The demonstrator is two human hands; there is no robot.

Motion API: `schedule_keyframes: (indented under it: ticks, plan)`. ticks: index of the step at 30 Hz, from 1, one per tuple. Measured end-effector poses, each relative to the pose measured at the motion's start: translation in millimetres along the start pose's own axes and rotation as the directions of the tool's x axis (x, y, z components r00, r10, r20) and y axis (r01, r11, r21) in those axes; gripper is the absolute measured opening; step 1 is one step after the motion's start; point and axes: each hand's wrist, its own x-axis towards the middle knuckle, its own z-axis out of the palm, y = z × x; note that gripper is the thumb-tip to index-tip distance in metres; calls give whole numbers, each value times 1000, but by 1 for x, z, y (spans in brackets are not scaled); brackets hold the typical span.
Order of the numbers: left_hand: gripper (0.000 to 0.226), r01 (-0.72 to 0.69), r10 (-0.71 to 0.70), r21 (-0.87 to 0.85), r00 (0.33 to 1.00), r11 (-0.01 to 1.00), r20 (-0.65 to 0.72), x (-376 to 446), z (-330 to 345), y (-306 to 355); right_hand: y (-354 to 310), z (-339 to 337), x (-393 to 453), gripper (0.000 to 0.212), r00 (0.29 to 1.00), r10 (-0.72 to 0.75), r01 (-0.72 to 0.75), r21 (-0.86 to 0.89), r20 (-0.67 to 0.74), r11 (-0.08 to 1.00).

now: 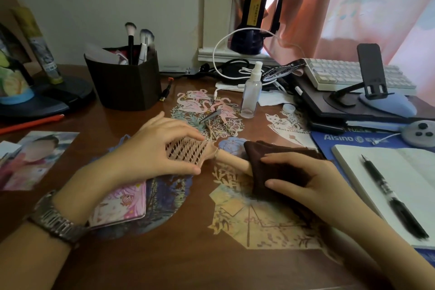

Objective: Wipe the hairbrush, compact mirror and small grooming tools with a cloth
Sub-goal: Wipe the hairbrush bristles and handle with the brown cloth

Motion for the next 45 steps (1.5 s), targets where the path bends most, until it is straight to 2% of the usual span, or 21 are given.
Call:
schedule_keyframes:
  ticks: [2,10,19,24,39,45]
  plan:
    - [63,-12,12,13,1000,1000,21,1,2,-4,-1,2,0,38,1000,-7,7,-22,-5,1000]
    - [55,-3,5,42,999,999,-46,4,8,2,-1,3,1,39,997,-63,59,-73,-49,996]
    - [59,-34,39,42,993,999,-113,8,26,23,1,5,1,33,987,-115,104,-98,-110,990]
    - [61,-16,18,14,988,1000,-151,8,28,24,-2,12,6,36,987,-96,83,-99,-128,992]
    - [62,-1,3,17,994,1000,-112,6,24,24,-13,21,17,37,994,-92,82,-163,-54,983]
    - [58,4,-4,4,996,1000,-88,5,22,20,-4,12,6,36,992,-108,99,-125,-67,987]
